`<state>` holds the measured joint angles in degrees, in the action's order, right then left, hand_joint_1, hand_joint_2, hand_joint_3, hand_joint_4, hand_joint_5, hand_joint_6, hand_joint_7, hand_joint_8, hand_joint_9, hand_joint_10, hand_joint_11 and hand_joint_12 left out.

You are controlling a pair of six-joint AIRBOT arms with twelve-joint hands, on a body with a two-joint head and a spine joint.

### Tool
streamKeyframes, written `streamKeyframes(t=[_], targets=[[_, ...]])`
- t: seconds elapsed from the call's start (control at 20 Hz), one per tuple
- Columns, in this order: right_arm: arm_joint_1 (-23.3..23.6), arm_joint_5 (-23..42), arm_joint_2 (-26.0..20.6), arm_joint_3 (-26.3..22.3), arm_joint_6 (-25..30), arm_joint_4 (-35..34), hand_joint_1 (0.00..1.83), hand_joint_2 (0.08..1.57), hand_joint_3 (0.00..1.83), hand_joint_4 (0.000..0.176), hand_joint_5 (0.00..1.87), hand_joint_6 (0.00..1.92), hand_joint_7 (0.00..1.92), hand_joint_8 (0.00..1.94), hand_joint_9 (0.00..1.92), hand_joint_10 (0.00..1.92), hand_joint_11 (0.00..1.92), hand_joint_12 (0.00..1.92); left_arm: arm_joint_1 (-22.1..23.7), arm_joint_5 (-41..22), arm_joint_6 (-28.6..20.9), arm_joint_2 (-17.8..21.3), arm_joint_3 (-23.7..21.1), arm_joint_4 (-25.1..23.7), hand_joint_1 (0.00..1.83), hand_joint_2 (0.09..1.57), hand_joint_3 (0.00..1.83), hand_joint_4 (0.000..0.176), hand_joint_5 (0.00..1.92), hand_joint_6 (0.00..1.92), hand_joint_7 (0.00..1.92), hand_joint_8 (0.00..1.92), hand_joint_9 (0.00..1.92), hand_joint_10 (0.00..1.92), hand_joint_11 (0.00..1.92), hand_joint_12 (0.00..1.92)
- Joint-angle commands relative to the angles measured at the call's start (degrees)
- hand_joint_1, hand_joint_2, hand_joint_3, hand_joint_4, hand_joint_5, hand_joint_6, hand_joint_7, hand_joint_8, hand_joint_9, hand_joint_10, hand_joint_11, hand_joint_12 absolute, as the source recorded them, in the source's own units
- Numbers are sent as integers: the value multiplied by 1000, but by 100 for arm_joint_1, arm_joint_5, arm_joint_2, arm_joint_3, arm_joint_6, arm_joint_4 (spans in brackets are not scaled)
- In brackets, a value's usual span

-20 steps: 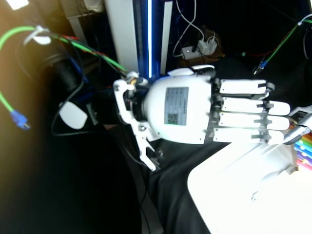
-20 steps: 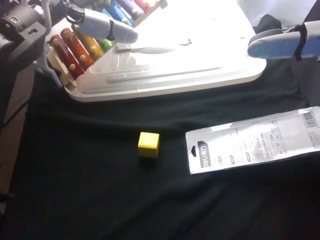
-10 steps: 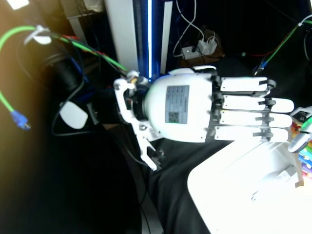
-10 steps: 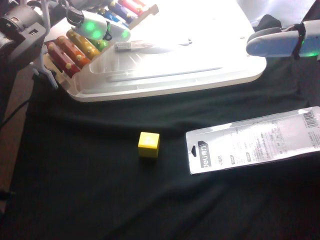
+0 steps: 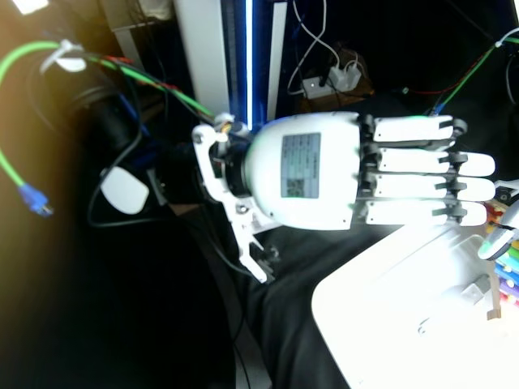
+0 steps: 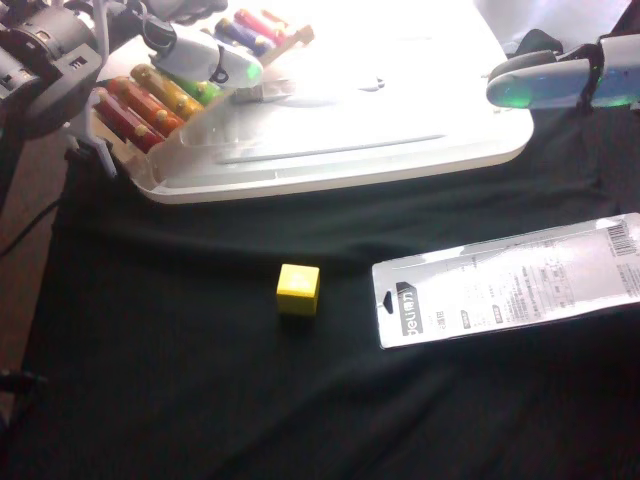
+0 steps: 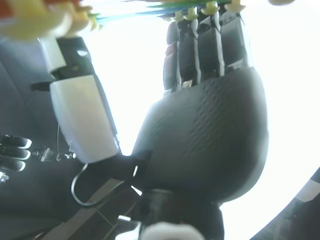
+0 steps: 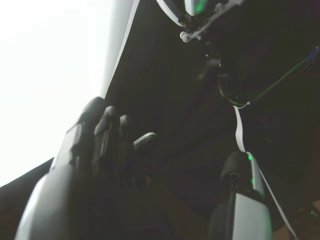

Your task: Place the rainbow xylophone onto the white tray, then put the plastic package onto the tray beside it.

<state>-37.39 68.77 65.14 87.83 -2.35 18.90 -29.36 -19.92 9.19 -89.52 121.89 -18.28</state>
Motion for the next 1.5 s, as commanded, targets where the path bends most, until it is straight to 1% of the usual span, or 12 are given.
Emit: streamKeyframes(t=[0.0,0.1,0.2,0.45,0.6,0.65,0.7,0.95,1.0,1.15,1.25,1.45], targets=[[88,575,18,15,40,-330,823,824,0,0,0,1570,264,1,227,0,0,609,88,-495,-46,-40,27,70,897,822,0,87,203,0,247,0,250,0,183,88],[93,575,22,17,40,-328,818,825,0,0,0,1589,260,1,216,7,0,568,115,-502,-72,-45,27,24,884,777,0,144,161,0,164,0,185,0,133,62],[99,575,26,21,40,-326,789,825,0,0,0,1570,244,0,202,3,0,563,142,-531,-128,-59,27,-41,876,758,0,173,128,0,97,0,118,0,88,41],[99,574,25,16,45,-323,786,803,0,0,0,1548,229,1,216,1,0,698,297,-657,-503,-73,-20,-482,808,659,0,176,11,3,33,3,15,1,1,0],[99,571,20,16,109,-304,824,798,0,0,0,1546,214,1,202,0,0,648,478,-745,-578,38,-217,-691,867,681,0,176,16,4,34,2,1,0,0,0],[98,569,18,16,118,-304,845,797,0,0,0,1548,201,0,186,0,0,646,564,-740,-578,82,-286,-790,835,692,4,176,2,0,32,1,3,1,0,0],[98,567,16,13,139,-304,802,768,0,0,0,1479,191,0,176,0,0,594,672,-740,-578,137,-388,-920,764,785,14,176,0,0,33,0,52,7,1,0],[97,493,13,-56,201,-263,680,747,1,0,0,1366,163,2,142,1,0,347,939,-831,-577,380,-724,-1213,811,927,14,176,0,0,0,0,3,0,1,0],[97,480,2,-93,201,-263,709,765,4,0,0,1364,160,0,128,1,0,367,991,-850,-575,421,-768,-1247,885,871,0,176,15,6,0,0,0,0,0,0],[96,428,-90,-201,201,-250,706,851,9,0,0,1310,134,0,125,1,0,456,1148,-834,-561,670,-1066,-1438,892,700,0,176,25,9,5,2,0,0,7,3],[94,325,-203,-293,201,-179,736,907,13,0,0,1275,126,0,116,0,0,413,1292,-800,-552,866,-1287,-1671,775,690,0,176,0,0,0,0,0,0,0,0],[93,5,-461,-501,201,129,649,837,0,0,0,1192,88,4,54,3,0,294,1677,-304,-202,1485,-2007,-2424,741,675,0,176,0,0,13,5,0,0,0,0]])
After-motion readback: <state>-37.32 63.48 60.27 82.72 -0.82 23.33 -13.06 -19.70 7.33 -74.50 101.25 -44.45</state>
